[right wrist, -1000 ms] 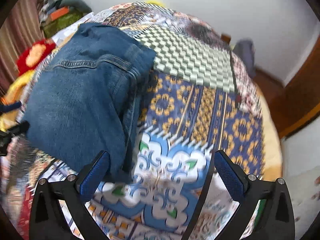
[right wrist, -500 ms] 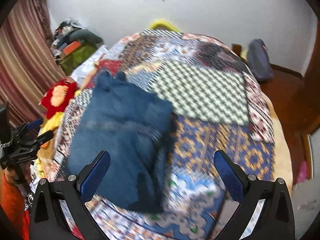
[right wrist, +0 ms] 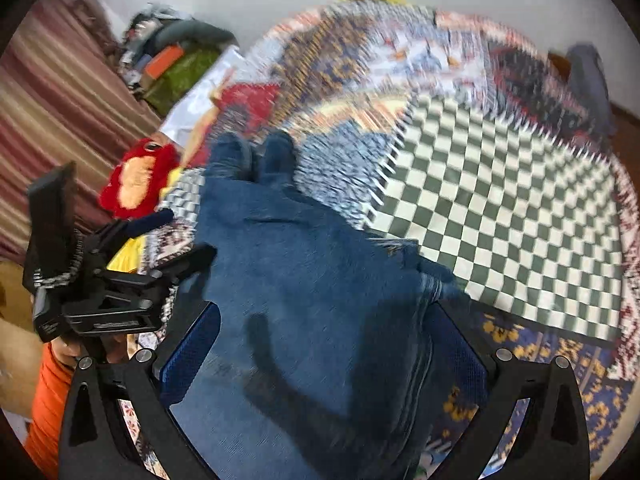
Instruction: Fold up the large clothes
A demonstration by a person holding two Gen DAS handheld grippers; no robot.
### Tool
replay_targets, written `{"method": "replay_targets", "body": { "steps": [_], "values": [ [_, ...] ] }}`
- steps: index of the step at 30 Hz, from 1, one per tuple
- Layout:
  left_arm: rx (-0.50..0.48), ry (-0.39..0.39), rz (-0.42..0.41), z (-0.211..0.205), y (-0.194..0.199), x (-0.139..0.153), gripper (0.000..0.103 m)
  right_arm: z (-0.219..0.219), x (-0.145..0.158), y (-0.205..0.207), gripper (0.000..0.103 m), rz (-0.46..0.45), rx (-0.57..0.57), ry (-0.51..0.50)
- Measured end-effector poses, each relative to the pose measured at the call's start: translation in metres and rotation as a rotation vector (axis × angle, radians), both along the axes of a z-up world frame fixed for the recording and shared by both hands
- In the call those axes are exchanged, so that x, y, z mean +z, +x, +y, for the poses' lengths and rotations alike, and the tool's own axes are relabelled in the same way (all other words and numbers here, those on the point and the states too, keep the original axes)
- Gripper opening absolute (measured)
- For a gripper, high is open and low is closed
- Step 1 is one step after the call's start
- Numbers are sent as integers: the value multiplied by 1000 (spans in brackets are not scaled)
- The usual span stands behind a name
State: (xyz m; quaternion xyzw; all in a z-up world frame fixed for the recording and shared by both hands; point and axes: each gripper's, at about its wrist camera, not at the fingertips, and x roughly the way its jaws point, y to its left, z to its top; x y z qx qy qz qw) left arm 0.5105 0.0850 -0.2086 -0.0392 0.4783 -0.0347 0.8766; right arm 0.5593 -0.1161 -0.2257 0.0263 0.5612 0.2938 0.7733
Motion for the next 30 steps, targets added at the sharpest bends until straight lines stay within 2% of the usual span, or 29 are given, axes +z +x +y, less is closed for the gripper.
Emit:
{"method": "replay_targets", "body": {
  "steps": [4,8,10,13,15,18,22,25,30],
  "values": [
    [43,-18,20,6,31,-7,100,-15,-29,28,103,56,-66,-40],
    [41,-3,1,8,35,-1,101,-44,-35,35,103,78,-115,-4],
    [59,17,-30,10,27,10,101,-61,-25,33,103,30,-141,-31],
    [65,89,-74,14,15,31,101,-84,-2,26,103,-59,-176,-79],
    [46,129,-110,14,0,45,101,-98,14,15,103,-84,-177,-46],
    [23,140,-142,15,-23,60,101,-112,36,-5,103,-121,-164,-1],
    [8,91,-143,16,-54,66,101,-106,53,-37,103,-172,-116,19],
    [-4,15,-114,16,-77,59,101,-95,50,-58,103,-178,-72,20],
    [-2,-180,-29,19,-101,31,101,-79,18,-77,103,-88,-25,27]
  ]
}}
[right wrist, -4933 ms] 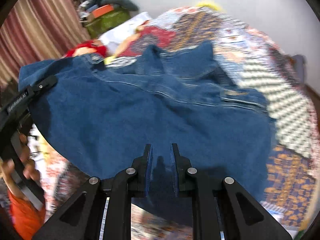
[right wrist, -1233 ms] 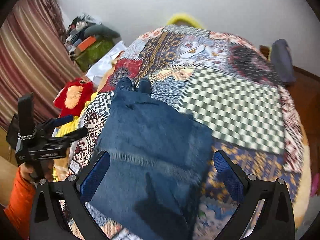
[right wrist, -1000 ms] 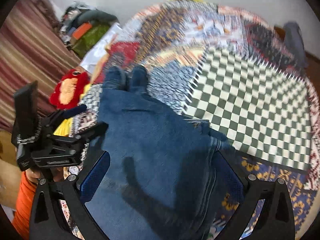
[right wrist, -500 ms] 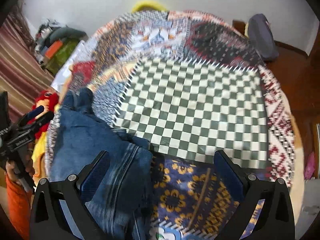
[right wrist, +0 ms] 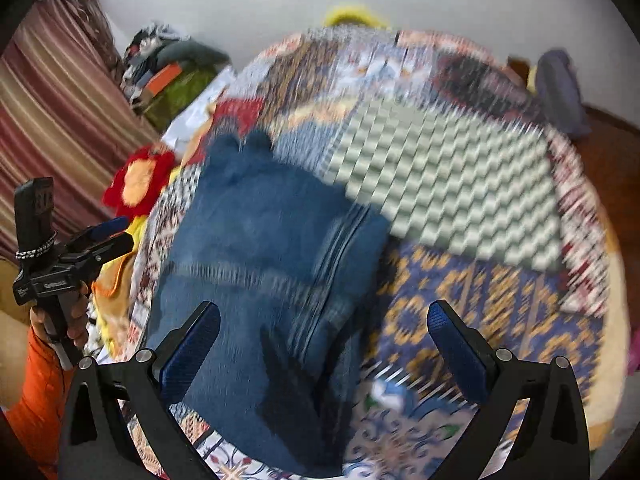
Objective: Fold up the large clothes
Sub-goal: 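Grasp the folded jacket with both grippers and lift it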
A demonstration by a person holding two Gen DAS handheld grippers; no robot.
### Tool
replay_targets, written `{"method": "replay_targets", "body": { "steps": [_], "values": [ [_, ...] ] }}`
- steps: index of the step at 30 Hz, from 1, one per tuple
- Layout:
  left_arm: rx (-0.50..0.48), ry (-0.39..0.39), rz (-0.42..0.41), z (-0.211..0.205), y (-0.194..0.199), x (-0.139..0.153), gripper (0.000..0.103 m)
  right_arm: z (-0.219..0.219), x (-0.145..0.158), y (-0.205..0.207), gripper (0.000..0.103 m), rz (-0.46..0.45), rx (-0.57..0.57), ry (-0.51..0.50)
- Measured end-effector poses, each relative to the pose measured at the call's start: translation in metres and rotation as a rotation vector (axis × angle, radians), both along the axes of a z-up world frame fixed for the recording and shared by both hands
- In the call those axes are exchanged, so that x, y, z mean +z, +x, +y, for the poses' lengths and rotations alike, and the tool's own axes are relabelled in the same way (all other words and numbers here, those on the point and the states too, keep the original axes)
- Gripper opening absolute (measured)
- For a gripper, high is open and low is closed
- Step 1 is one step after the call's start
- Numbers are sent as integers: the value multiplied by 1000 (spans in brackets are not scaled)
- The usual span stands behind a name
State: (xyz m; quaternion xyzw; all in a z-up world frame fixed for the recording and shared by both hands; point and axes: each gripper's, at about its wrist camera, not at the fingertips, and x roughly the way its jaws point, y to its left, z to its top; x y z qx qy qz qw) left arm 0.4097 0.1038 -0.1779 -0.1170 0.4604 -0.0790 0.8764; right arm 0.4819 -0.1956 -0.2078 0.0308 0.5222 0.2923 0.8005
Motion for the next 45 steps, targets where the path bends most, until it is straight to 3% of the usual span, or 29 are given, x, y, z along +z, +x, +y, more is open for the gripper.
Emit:
{"method": "replay_targets", "body": {
  "steps": [3,8,11,17,22,26,30,35,38,45],
  "values": [
    [-12,-97,62,-3,-6,-23,101,11,-33,0,103,91,18,-18],
    [-28,-182,162,-13,-3,-62,101,18,-73,4,103,205,7,8],
    [-55,-259,182,-21,2,-74,101,18,-80,10,103,232,5,56],
    [-45,-271,209,-31,18,-85,103,31,-99,31,103,343,10,138],
    [18,-341,214,-27,28,-91,103,33,-102,34,103,350,-1,173],
    [45,-359,205,-20,29,-93,102,29,-97,28,89,333,2,190],
    [33,-329,167,-21,20,-75,87,24,-90,24,78,340,-21,205],
    [12,-281,122,-25,15,-49,69,23,-67,13,52,299,1,198],
    [0,-256,77,-25,11,-27,65,27,-44,4,46,249,16,187],
    [6,-231,-62,-4,-15,40,65,47,27,-18,44,115,60,193]
  ]
}}
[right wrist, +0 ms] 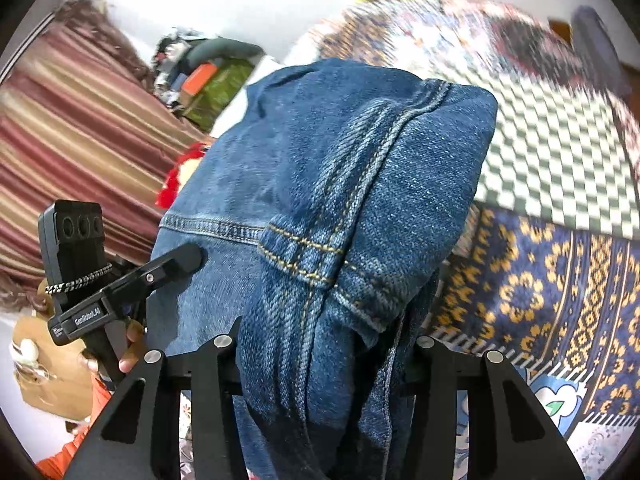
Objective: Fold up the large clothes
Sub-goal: 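Grasp the folded jacket with both grippers and lift it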
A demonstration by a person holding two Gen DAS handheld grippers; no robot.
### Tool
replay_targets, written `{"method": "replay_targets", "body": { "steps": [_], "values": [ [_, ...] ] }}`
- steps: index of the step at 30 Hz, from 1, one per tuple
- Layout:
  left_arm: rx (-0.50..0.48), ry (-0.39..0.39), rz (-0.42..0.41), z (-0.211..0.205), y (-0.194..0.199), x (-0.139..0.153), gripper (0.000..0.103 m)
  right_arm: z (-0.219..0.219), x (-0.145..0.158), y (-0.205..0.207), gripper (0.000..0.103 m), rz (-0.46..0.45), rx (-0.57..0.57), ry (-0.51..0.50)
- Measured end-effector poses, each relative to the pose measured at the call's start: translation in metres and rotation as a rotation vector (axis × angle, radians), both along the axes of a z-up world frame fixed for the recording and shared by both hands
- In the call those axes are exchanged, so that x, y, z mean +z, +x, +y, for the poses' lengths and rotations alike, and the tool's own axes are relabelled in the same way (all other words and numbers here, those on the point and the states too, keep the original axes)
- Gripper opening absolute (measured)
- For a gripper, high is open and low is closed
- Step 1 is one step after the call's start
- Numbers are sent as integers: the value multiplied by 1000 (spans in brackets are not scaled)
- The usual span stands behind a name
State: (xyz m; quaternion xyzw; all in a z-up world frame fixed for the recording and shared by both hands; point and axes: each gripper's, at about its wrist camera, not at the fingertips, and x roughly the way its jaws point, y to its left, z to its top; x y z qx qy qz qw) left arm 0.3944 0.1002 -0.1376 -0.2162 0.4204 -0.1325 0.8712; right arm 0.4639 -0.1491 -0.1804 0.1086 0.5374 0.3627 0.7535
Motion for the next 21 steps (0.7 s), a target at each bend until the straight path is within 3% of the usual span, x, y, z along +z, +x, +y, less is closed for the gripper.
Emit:
{"method": "replay_targets", "body": {
  "steps": [5,11,17,21],
  "values": [
    [32,18,-60,23,-19,34,65,31,40,-15,44,-72,27,32],
    [93,42,-49,66,-48,36,65,87,41,-34,43,-62,79,41],
    [156,15,56,118,-70,-16,65,148,-2,-45,43,30,148,10],
    [188,-2,179,144,-75,-76,65,182,-54,-49,43,129,168,-47]
  ]
}}
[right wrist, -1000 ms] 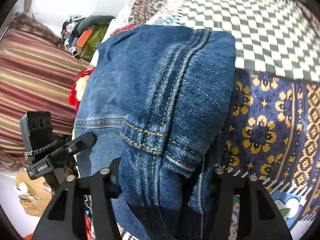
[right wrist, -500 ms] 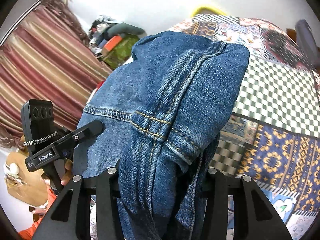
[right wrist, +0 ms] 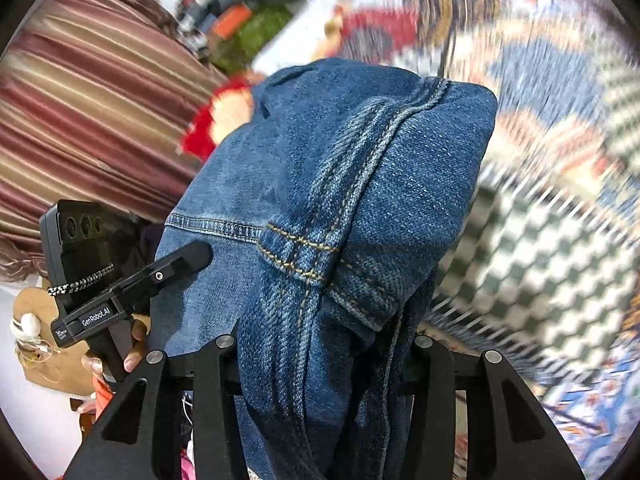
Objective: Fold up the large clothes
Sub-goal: 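Grasp the folded jacket with both grippers and lift it, then lower the folded jacket onto the quilt and open both grippers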
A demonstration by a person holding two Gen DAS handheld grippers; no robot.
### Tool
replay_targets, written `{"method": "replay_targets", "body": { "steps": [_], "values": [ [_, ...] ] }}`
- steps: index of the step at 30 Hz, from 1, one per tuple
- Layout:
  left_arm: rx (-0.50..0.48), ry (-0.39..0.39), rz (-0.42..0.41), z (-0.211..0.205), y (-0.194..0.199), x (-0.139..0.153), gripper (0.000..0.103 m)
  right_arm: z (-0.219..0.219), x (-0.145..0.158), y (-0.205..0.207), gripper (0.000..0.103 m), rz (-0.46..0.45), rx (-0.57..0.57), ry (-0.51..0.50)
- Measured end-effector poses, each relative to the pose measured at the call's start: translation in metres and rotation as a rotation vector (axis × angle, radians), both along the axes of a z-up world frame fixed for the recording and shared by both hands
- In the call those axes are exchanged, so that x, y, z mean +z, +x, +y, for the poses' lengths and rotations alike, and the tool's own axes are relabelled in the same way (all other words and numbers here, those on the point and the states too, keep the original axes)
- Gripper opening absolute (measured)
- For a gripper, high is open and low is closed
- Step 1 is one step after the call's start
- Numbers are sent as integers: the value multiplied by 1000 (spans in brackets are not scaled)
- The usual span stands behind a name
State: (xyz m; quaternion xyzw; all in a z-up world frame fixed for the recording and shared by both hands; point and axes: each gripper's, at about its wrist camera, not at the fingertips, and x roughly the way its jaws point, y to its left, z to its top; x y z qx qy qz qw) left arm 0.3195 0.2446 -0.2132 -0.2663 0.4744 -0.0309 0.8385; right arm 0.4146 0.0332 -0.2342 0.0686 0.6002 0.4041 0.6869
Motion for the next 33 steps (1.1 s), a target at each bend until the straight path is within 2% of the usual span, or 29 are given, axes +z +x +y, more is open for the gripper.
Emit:
{"method": "replay_targets", "body": {
  "steps": [2,4,7,11,12,14,15,21,23,25,29,33],
  "values": [
    [20,-31,79,10,-3,-37,64,13,-27,-4,43,39,15,-53],
    [34,-51,111,16,-11,-66,65,21,-44,-10,43,36,35,-84],
    [47,-77,48,19,-25,-70,66,26,-40,-15,46,-16,65,-95],
    [61,-59,48,19,-35,-67,66,24,-42,-11,56,-23,86,-118],
    [61,-41,49,18,-37,-64,66,19,-42,-10,59,-23,85,-124],
    [52,14,45,10,-45,-55,66,9,-41,-10,70,-28,77,-141],
    [45,43,41,7,-50,-50,66,3,-39,-13,72,-39,73,-152],
    [-15,287,32,-23,-80,-23,66,-34,-16,-29,73,-127,101,-178],
    [-23,365,19,-30,-84,-18,66,-40,1,-34,73,-197,104,-208],
    [-14,398,-4,-26,-82,-15,66,-41,23,-39,73,-297,111,-229],
    [25,426,-64,-17,-68,10,67,-45,59,-47,73,-451,97,-229],
    [56,455,-98,-2,-39,25,73,-17,78,-40,73,-510,87,-181]
  ]
}}
